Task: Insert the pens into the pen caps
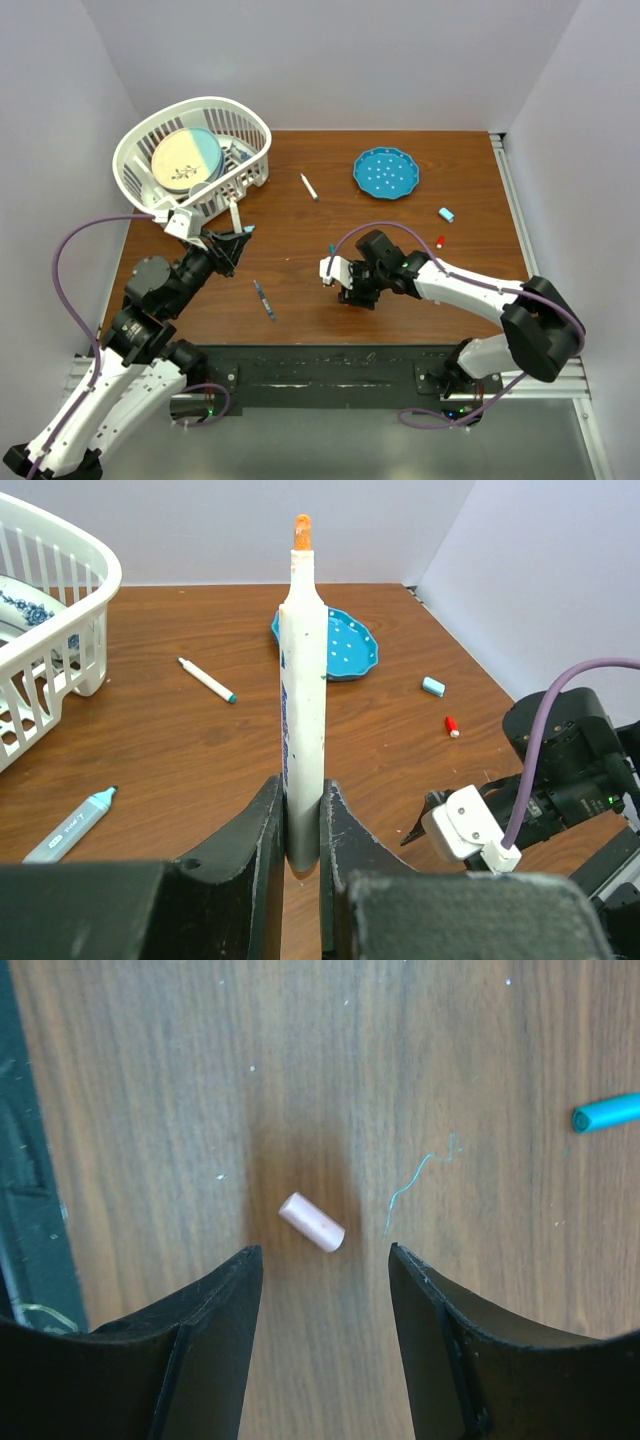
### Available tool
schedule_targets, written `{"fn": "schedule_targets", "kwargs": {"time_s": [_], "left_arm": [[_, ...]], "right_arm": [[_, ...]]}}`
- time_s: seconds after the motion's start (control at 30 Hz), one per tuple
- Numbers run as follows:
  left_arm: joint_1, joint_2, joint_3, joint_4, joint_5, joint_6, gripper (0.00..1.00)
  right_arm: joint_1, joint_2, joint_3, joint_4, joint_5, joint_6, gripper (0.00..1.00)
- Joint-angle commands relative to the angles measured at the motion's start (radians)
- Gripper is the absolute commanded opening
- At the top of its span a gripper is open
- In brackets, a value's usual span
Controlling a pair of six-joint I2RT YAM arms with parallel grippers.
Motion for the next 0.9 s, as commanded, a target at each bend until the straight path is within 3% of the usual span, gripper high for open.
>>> {"fn": "schedule_targets", "kwargs": {"time_s": [0.0,0.53,0.87], "left_arm": [[0.003,-0.01,-0.002,0.012,-0.025,0.018,0.0],[0.004,-0.017,-0.002,0.012,-0.04,0.017,0.0],[0.004,-0.023,-0.001,0.009,-0.049,0.017,0.0]], "right_arm": [[0.002,0.021,-0.01,0.095,0.009,-0.031,0.57],[0.003,0.133,0.028,0.078,0.038,-0.025,0.54],[0.014,0.184,0.068,0.052,0.061,-0.011,0.45]]}}
